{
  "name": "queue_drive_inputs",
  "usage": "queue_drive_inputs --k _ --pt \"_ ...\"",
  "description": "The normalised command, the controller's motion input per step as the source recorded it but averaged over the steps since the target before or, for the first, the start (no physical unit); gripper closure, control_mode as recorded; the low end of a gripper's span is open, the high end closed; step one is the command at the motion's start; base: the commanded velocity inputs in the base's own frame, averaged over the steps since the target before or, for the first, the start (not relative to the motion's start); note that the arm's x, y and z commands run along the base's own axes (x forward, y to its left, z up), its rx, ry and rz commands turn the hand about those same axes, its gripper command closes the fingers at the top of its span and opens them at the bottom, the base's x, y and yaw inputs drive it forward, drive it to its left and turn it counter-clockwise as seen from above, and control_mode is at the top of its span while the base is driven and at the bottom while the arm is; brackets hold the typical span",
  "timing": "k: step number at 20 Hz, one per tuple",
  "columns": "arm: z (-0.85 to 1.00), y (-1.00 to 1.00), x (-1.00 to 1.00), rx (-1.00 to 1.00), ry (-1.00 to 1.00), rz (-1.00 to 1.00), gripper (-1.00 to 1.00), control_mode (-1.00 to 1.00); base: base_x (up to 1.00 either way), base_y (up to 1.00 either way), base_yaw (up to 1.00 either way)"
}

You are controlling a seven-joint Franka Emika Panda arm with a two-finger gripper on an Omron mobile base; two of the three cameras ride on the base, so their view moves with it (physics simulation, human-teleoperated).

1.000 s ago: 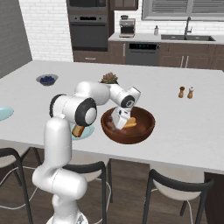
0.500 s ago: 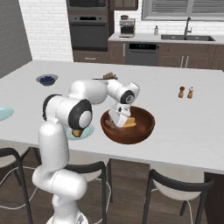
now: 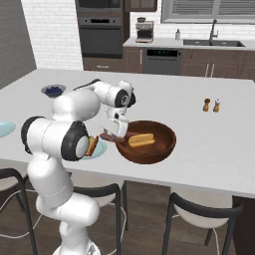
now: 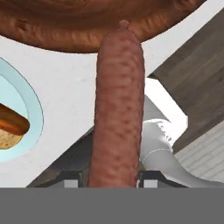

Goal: Place one bun and one sausage from the bowl on each plate.

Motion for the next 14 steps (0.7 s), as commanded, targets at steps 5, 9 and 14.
queue_drive_inputs --k 5,9,14 --pt "0.34 0.92 -0.33 -0.09 0.0 0.39 1.0 -1.0 0.0 0.0 0.0" --pt "0.04 0.89 0.0 -0.02 0.0 0.47 1.0 -1.0 0.0 0.0 0.0" --pt "0.0 0.57 0.14 0.0 -0.03 0.35 1.0 -1.0 0.0 0.0 0.0"
